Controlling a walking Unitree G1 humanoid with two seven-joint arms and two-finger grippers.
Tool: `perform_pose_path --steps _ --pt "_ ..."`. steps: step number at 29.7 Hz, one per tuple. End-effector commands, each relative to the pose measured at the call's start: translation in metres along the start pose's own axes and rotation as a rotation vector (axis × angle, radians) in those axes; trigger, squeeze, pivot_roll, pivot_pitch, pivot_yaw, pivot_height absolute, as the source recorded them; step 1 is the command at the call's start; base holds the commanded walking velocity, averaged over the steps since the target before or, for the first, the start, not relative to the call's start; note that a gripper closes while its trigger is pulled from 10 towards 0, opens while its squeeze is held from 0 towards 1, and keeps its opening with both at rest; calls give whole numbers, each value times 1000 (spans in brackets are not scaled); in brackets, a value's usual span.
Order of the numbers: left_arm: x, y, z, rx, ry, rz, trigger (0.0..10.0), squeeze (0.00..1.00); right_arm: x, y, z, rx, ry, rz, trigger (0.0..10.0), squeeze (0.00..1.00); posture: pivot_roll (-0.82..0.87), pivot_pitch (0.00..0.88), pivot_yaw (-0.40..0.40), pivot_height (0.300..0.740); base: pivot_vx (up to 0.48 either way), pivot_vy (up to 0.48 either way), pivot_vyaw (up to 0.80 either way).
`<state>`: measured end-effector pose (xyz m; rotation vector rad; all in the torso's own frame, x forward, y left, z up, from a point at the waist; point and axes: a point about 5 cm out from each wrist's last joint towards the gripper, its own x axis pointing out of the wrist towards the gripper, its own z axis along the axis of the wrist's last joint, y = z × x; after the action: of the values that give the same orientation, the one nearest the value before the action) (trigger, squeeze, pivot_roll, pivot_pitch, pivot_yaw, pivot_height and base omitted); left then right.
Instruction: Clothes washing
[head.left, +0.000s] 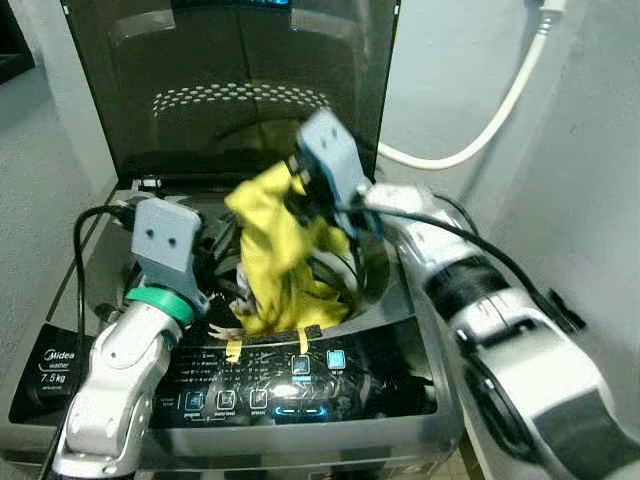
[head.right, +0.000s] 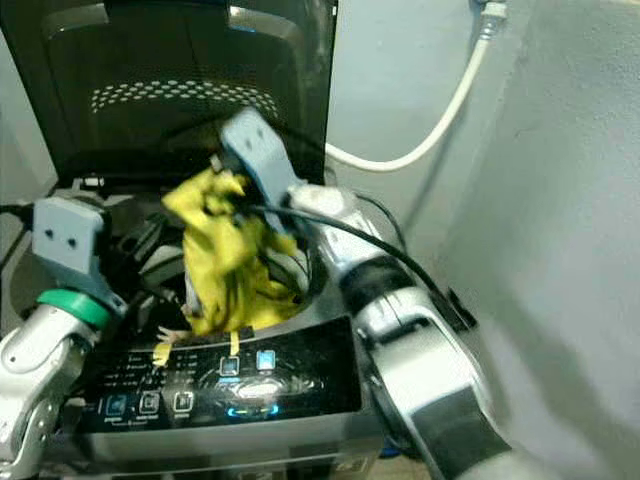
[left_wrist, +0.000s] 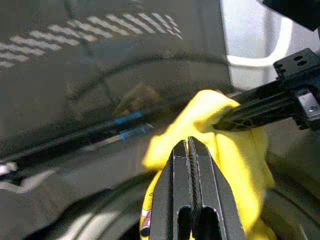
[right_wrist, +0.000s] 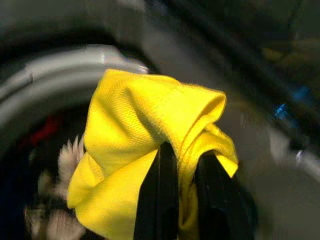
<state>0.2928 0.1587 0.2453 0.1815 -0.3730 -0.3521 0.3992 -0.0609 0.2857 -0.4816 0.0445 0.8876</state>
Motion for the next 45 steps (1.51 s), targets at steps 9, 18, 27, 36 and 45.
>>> perform_pose_path --steps 9,18,27,36,45 --pt "-7 -17 -3 -66 24 -186 10000 0 -23 23 17 215 -165 284 10000 0 46 61 95 740 0 0 0" --pt "-9 -12 -1 -38 24 -168 10000 0 -17 43 33 319 -259 414 10000 1000 73 57 84 740 0 0 0" --pt "-12 -11 -1 -45 26 -171 10000 0 -22 50 38 245 -251 408 10000 0 74 54 77 740 0 0 0" --pt "-9 -1 -6 -38 60 -51 10000 0 -25 42 47 196 -333 276 10000 0 67 51 73 740 0 0 0" --pt "4 22 -15 -58 121 206 10000 0 -41 27 -2 370 -462 -391 10000 0 21 12 57 740 0 0 0"
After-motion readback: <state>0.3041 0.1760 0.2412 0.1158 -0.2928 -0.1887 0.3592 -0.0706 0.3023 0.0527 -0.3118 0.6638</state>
